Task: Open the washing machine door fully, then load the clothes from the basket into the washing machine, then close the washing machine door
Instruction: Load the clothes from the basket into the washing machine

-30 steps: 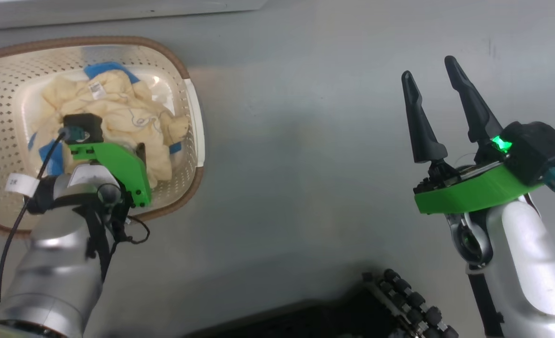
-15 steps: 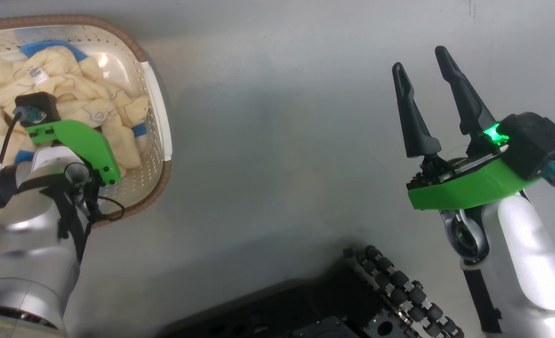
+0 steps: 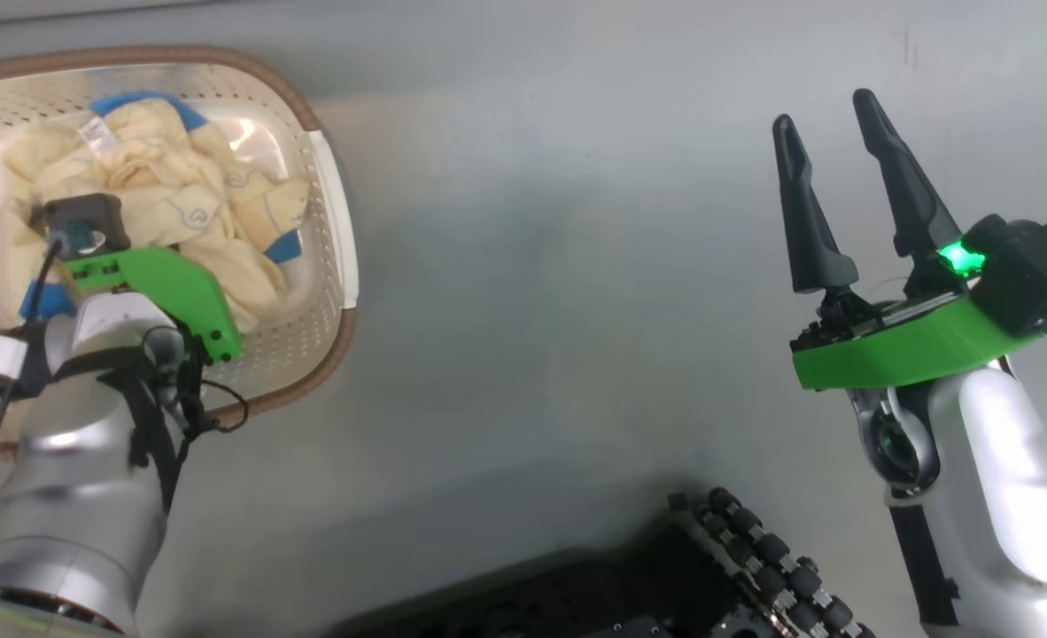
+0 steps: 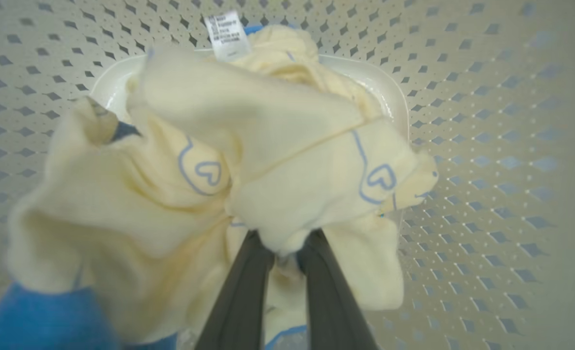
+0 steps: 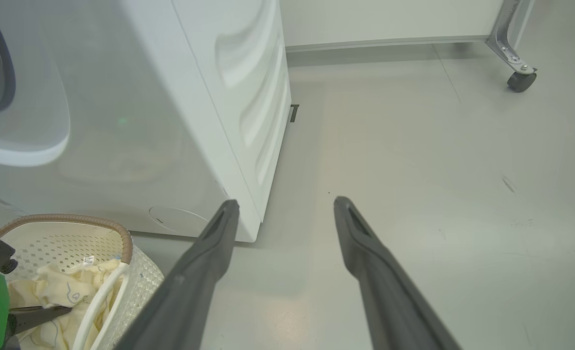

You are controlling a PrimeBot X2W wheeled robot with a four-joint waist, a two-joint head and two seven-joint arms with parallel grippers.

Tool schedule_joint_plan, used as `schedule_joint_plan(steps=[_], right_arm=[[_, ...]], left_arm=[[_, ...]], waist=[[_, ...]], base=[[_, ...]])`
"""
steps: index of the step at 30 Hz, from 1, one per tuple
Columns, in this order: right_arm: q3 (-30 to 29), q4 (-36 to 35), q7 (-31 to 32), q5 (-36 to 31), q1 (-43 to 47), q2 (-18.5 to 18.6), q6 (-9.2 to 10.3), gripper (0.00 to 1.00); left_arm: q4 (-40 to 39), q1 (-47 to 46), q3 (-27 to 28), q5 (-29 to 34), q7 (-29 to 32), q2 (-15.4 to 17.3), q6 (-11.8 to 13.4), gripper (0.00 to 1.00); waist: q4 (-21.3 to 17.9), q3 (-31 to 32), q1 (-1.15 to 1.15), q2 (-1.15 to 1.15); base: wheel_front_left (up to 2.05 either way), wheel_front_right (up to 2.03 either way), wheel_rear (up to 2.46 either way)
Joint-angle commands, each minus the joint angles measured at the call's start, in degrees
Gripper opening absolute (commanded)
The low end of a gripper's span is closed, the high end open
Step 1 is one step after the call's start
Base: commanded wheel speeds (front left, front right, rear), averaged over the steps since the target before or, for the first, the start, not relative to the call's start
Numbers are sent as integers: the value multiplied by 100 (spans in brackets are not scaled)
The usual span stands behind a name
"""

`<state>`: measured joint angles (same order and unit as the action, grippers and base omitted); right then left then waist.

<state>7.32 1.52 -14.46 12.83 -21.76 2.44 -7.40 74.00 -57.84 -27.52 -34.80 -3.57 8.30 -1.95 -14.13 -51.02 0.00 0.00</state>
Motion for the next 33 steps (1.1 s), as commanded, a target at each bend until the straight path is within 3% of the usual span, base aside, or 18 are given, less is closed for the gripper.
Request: schedule_joint_plan(steps=[1, 13, 21, 33], right_arm=[[34, -111, -53, -38, 244, 43, -9, 100], [-358, -25, -53, -357, 611, 43, -9, 100], [-509, 120, -53, -363, 982, 43, -9, 100], [-542, 312, -34, -485, 1694, 43, -9, 100]], left_arm=[[-30, 204, 44, 66, -145, 125, 48, 0], [-379, 684, -112, 269, -1126, -192, 254, 0], [-2102, 1677, 262, 701, -1142, -90, 601, 0], [-4175, 3393, 890, 1398, -1143, 59, 754, 0]], waist=[[92, 139, 0, 0], [488, 1269, 0, 0], [738, 2351, 0, 0], [935, 3862, 0, 0]], base=[[0, 0, 0], [0, 0, 0], [0, 0, 0], [0, 0, 0]])
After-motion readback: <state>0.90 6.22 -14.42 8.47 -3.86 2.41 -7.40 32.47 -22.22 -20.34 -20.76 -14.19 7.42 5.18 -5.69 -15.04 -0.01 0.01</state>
